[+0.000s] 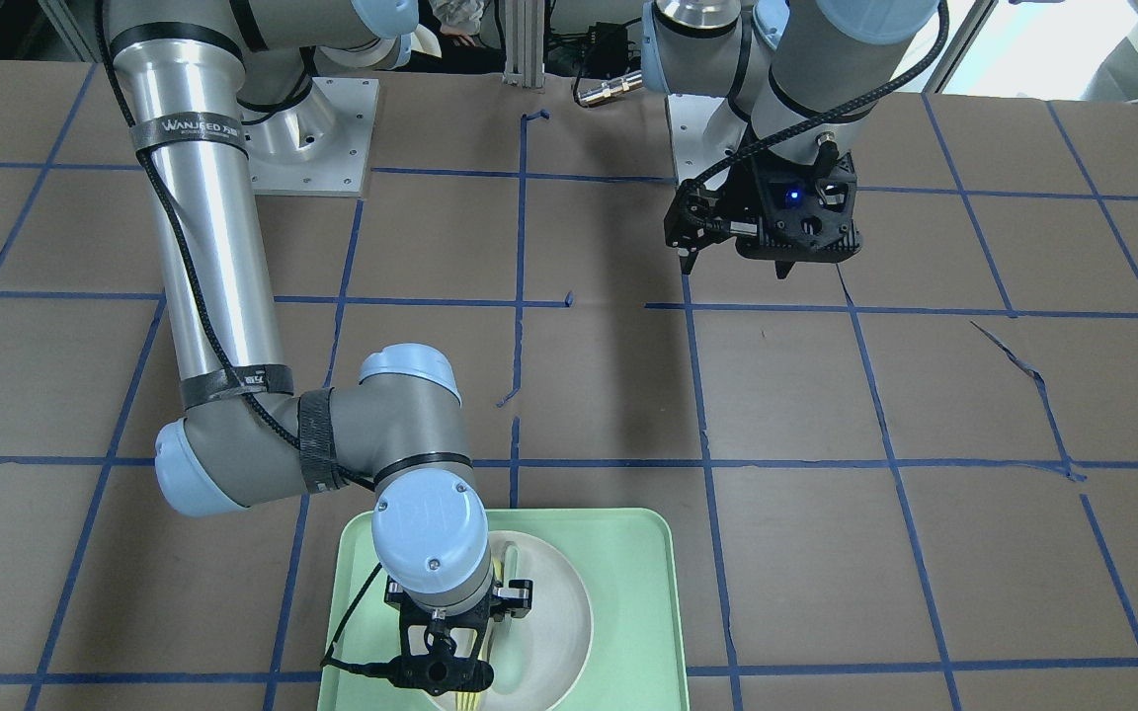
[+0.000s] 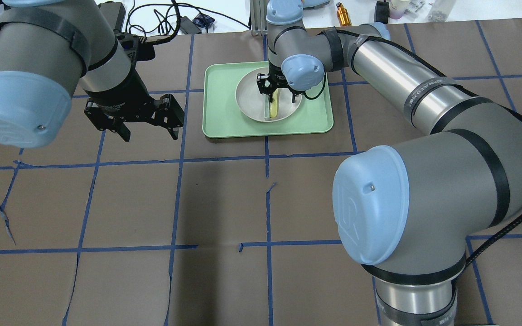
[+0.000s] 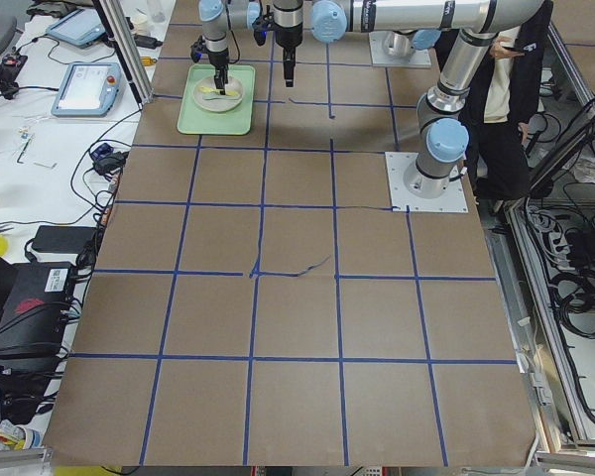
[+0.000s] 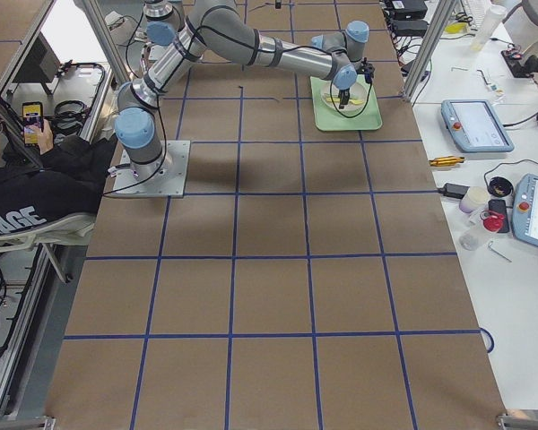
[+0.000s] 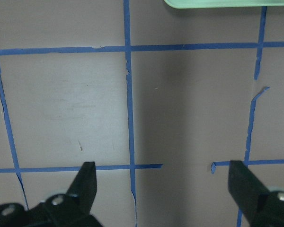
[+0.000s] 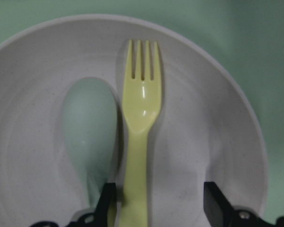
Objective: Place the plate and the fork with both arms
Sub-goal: 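Reach the right gripper into the plate and grasp the yellow fork, then lift the yellow fork out and lower it onto the tray beside the plate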
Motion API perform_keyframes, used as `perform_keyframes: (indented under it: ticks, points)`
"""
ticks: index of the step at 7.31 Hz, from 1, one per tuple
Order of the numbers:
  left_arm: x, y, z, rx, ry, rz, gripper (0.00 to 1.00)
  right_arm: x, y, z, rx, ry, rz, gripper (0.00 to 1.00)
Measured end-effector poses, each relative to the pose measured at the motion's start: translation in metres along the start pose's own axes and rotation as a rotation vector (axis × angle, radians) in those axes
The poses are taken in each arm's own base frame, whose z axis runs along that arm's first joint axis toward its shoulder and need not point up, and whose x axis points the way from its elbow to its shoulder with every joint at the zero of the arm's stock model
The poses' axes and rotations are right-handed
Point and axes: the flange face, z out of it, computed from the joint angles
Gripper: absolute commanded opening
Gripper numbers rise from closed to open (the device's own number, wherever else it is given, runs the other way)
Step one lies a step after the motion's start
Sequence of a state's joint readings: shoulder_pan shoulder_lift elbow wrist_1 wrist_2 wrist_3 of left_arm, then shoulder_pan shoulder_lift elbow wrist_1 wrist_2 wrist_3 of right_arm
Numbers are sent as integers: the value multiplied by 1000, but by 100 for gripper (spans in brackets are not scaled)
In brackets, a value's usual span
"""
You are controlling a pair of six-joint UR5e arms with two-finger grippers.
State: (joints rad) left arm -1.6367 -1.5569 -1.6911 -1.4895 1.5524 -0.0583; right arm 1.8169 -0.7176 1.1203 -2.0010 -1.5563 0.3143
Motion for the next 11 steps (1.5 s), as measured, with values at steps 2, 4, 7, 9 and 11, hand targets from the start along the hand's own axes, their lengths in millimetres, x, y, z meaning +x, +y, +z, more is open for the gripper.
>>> perform_keyframes:
  ticks: [2,4,7,9,11]
  points:
    - [0,0,0,1,0,0,100,-1,0,6,-8,-4,-2,59]
    - [0,0,0,0,0,-1,100,-1,0,11,-12,-3,-2,44]
    - [0,-1,1,0,0,0,100,-1,0,10,-12,-3,-5,23]
    - [0,-2,1,3,0,-1,100,-1,1,8,-10,-3,-6,8]
    - [0,-2,-1,6,-1,-1,100,-1,1,4,-6,-4,-6,7]
